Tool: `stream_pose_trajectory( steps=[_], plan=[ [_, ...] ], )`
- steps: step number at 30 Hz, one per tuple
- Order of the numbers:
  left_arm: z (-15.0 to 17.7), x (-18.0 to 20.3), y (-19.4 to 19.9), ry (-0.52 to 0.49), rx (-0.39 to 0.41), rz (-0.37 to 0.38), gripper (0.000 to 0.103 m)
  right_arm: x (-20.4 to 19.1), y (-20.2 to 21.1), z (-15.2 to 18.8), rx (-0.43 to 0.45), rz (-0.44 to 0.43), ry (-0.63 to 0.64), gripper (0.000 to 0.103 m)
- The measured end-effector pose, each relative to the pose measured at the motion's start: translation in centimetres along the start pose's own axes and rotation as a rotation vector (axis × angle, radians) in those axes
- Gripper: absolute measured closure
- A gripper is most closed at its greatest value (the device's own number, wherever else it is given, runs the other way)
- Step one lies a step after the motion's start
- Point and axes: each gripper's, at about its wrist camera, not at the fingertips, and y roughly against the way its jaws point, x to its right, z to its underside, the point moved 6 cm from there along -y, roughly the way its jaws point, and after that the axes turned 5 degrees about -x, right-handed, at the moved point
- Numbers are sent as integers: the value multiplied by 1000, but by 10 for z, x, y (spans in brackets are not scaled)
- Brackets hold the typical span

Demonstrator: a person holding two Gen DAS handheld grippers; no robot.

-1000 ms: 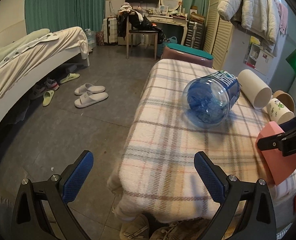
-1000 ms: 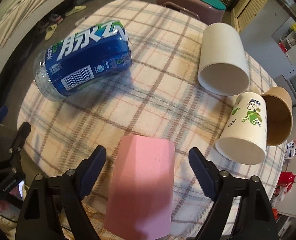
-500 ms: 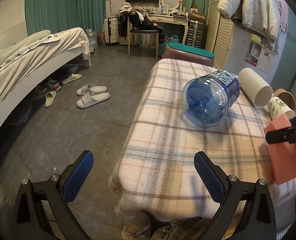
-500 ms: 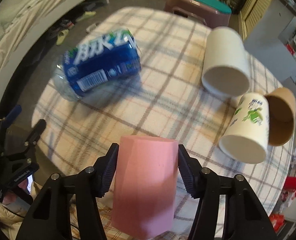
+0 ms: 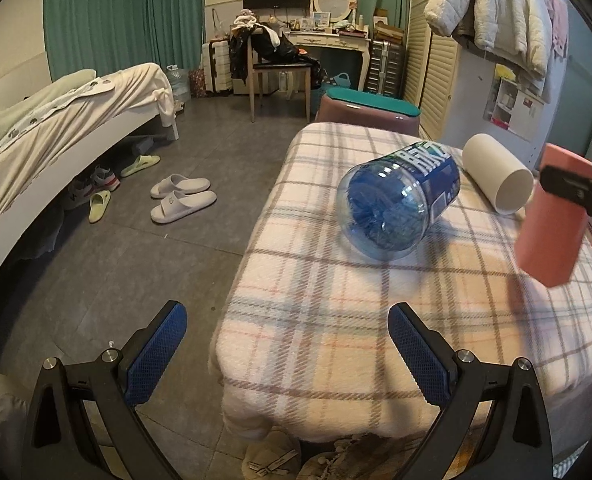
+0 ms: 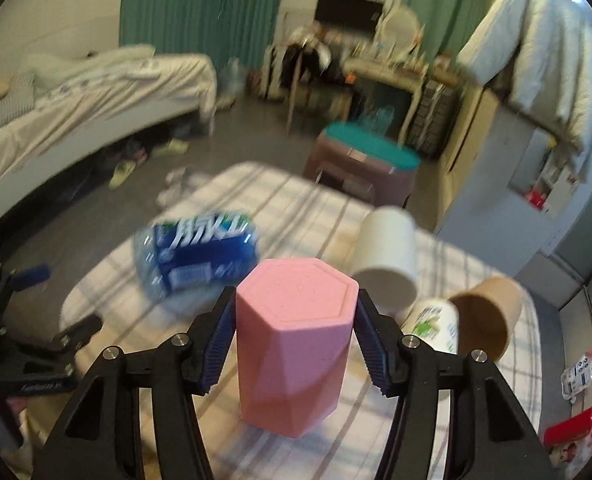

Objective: Flip cup upside down
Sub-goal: 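Lift the pink cup with the right gripper and rotate it bottom up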

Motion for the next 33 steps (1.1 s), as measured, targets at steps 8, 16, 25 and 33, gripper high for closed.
stream_pose_trajectory(
  steps=[8,16,25,33],
  plan=[
    [-10,11,6,10,32,36,0,6,-26,-14,58,8,-41,46],
    [-15,18,2,4,24,42,0,5,-43,-5,28,-18,-39,46],
    [-12,31,0,-22,12,47,0,8,-40,16,7,-52,-54,46],
    [-9,38,3,-34,7,53,0,9,-37,22,5,-56,-61,46]
  ],
)
